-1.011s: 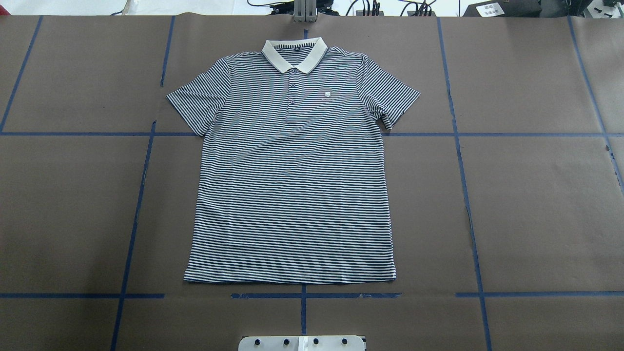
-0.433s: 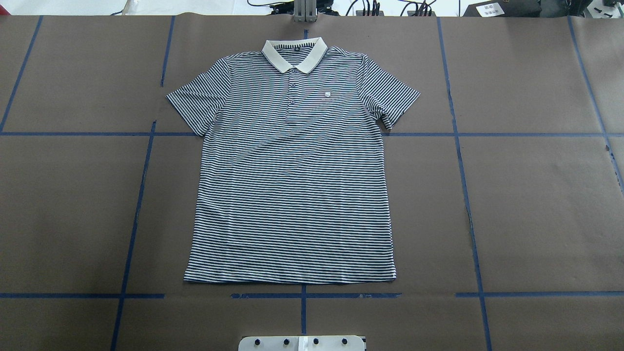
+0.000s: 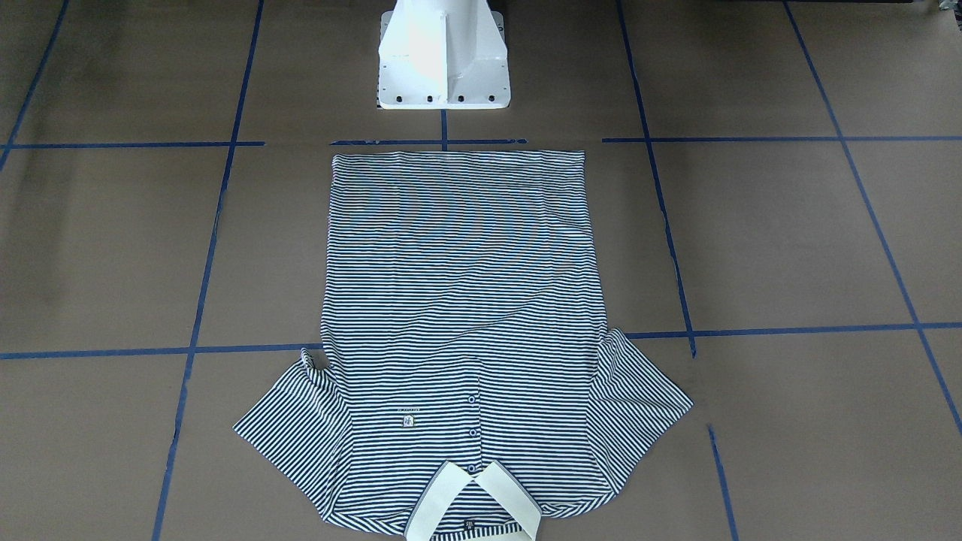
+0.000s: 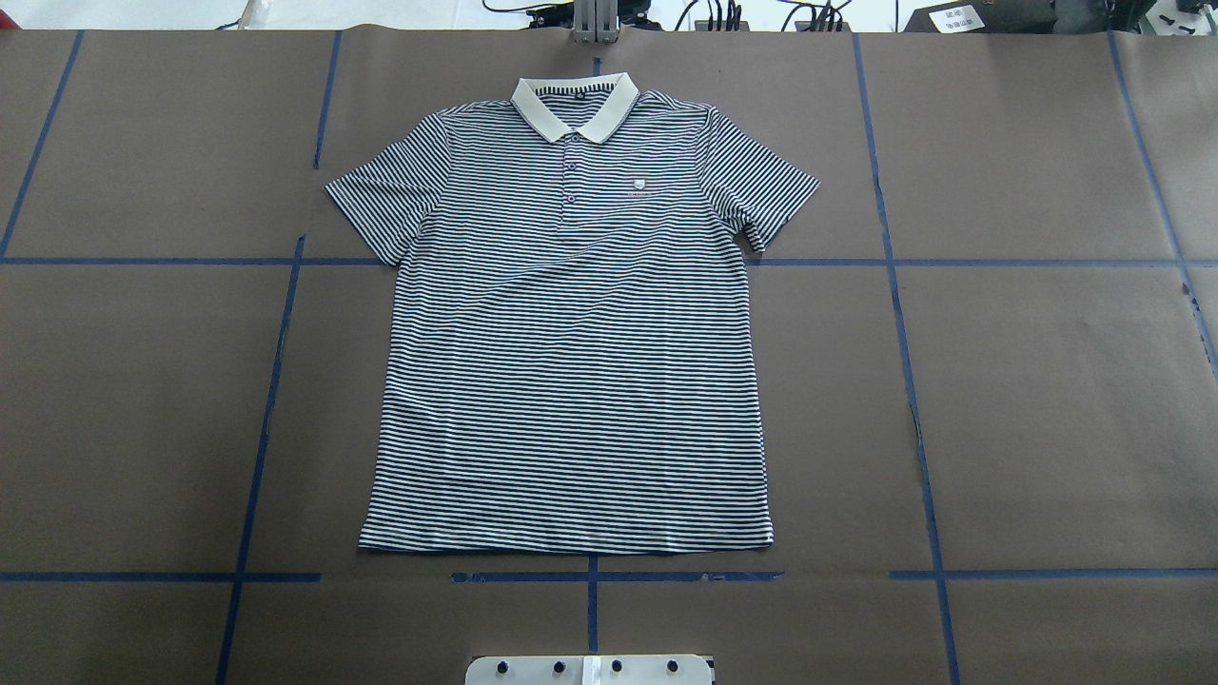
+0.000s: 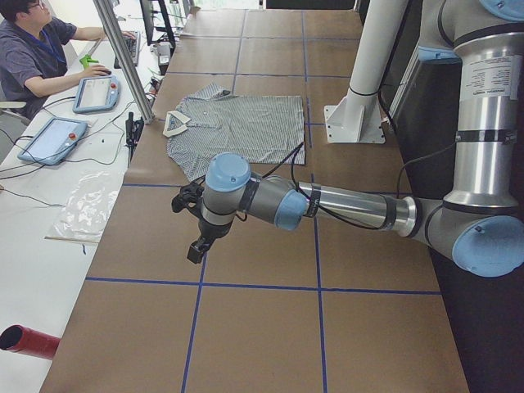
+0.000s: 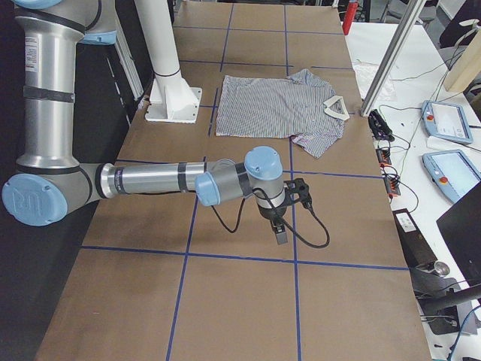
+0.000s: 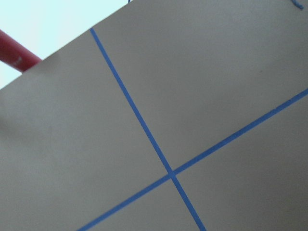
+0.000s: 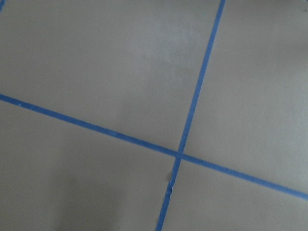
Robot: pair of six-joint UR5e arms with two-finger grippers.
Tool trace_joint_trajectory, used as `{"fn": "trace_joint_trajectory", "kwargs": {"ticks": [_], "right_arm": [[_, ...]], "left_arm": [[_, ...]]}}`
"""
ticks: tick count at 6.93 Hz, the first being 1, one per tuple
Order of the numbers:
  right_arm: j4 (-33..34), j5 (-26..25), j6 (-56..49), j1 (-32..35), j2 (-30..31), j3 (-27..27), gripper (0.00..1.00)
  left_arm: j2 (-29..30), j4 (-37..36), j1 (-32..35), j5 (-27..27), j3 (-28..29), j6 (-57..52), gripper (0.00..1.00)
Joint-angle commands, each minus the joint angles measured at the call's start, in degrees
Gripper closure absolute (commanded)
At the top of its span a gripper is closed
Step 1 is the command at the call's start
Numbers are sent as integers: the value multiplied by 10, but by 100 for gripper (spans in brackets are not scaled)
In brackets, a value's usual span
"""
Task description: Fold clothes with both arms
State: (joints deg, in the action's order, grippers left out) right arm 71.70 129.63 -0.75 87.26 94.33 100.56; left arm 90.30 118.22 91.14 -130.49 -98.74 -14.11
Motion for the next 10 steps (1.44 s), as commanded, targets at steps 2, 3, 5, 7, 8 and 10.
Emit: {"fn": "trace_joint_trajectory", "kwargs": {"ticks": [2, 3, 5, 7, 8, 10], "right_arm": [[-84, 10, 10, -4, -31, -61, 0], [-88, 52, 12, -4, -46, -80, 0], [-109, 57, 154, -26, -66, -75, 0], [-130, 56, 177, -53, -66, -83, 0], [-132, 54, 175, -64, -67, -85, 0], [-128, 41, 202, -77, -119, -90, 0]], "left_arm": [[12, 191, -2, -5, 55, 144, 0], [21, 192, -7, -5, 56, 149, 0], [22, 195, -8, -6, 56, 175, 0], [22, 193, -29, -5, 56, 179, 0], [22, 190, -61, -1, 61, 179, 0], [29, 196, -76, -5, 84, 232, 0]]}}
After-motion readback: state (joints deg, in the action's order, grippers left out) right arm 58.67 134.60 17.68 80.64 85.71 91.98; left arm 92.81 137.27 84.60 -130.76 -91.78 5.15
